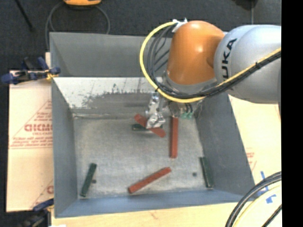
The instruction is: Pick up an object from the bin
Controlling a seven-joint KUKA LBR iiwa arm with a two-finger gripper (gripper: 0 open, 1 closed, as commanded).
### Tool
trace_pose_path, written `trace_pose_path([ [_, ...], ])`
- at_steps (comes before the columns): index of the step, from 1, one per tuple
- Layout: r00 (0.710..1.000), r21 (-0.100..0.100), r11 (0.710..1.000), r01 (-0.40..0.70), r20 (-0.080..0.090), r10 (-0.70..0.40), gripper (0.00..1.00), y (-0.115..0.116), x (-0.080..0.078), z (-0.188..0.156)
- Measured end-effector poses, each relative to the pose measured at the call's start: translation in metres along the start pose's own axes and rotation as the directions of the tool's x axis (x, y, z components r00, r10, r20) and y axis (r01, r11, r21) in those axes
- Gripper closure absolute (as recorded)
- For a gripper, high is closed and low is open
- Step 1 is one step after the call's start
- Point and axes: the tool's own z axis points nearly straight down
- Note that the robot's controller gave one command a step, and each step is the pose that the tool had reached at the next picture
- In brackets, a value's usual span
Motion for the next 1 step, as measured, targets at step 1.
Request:
trace_pose_path([
  [1,1.000,0.000,1.000,0.000,-0.001,0.000,1.00,0.0001,0.0001,0.0002],
])
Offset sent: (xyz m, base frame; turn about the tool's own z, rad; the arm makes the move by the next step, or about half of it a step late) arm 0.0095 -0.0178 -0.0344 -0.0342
